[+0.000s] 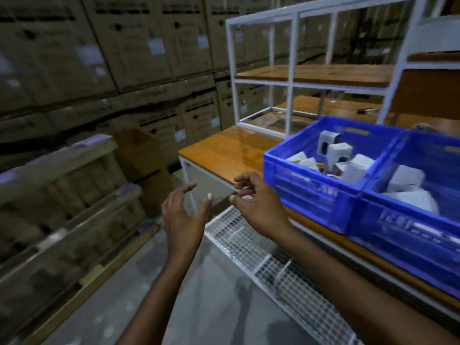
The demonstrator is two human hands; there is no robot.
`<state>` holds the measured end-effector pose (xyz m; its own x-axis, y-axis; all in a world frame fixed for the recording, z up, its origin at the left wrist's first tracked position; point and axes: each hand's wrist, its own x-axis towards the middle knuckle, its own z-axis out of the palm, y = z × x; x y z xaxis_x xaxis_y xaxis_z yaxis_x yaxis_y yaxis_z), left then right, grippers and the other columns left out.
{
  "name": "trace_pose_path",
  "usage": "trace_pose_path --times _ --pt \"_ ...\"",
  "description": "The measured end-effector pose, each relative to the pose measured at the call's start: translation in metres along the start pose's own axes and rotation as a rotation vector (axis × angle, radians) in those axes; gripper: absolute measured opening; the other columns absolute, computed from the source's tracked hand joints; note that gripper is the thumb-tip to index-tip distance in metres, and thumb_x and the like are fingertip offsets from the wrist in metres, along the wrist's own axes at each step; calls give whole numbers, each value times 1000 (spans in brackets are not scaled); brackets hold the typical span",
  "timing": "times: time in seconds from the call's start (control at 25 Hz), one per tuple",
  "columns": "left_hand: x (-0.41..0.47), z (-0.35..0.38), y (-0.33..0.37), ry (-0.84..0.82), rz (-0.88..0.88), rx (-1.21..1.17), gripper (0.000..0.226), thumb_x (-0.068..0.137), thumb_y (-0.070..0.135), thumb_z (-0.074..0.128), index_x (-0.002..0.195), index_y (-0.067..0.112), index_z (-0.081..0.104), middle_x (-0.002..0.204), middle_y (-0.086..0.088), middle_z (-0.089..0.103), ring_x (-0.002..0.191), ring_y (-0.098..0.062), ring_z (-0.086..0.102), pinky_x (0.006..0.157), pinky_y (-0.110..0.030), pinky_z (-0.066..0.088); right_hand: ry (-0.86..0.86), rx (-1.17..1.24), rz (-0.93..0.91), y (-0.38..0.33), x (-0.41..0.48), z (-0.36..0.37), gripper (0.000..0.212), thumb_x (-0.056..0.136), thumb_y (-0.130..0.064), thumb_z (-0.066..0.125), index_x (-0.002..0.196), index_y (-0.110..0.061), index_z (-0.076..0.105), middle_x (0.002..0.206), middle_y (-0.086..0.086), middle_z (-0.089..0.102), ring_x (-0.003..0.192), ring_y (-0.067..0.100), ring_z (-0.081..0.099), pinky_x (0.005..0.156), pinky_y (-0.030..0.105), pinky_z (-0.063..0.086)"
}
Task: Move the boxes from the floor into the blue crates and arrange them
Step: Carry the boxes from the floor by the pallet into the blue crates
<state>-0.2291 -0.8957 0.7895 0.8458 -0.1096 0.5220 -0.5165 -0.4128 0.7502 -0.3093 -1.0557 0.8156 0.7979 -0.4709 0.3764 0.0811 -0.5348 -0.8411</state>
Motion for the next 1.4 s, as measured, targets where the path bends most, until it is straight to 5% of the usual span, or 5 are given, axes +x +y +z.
trace_pose_path --times 0.2,0.4,0.84,1.0,1.4 --pt "14 -137 -106 153 -98 64 54 81 70 63 123 36 62 127 11 62 123 -15 54 101 -49 49 -252 35 -75 -59 -10 139 37 84 -34 76 115 -34 57 104 -17 63 93 -2 62 82 26 56" --pt "2 -255 -185 329 -255 35 51 82 67 69 122 36 63 123 11 65 117 -9 58 98 -46 53 -487 112 -103 -110 -31 264 40 83 -34 77 119 -34 58 104 -19 63 93 -4 62 87 30 57" --pt "-22 -401 -329 603 -541 187 37 86 30 79 120 29 64 117 9 68 109 -5 59 84 -3 39 -903 128 -237 -163 -48 515 42 83 -34 75 121 -33 58 109 -18 62 98 1 61 88 34 57" --pt "-3 -429 -397 653 -621 231 38 85 28 80 119 32 63 113 13 67 107 -3 59 90 -20 46 -993 129 -257 -165 -31 614 42 82 -31 75 121 -31 59 109 -16 62 97 1 60 86 31 57" --pt "24 -467 -583 633 -831 150 60 84 20 80 134 36 50 118 14 63 103 -5 63 80 -19 47 -1182 -24 -310 -131 -24 835 45 82 -34 75 122 -35 55 113 -17 60 101 1 58 88 30 55"
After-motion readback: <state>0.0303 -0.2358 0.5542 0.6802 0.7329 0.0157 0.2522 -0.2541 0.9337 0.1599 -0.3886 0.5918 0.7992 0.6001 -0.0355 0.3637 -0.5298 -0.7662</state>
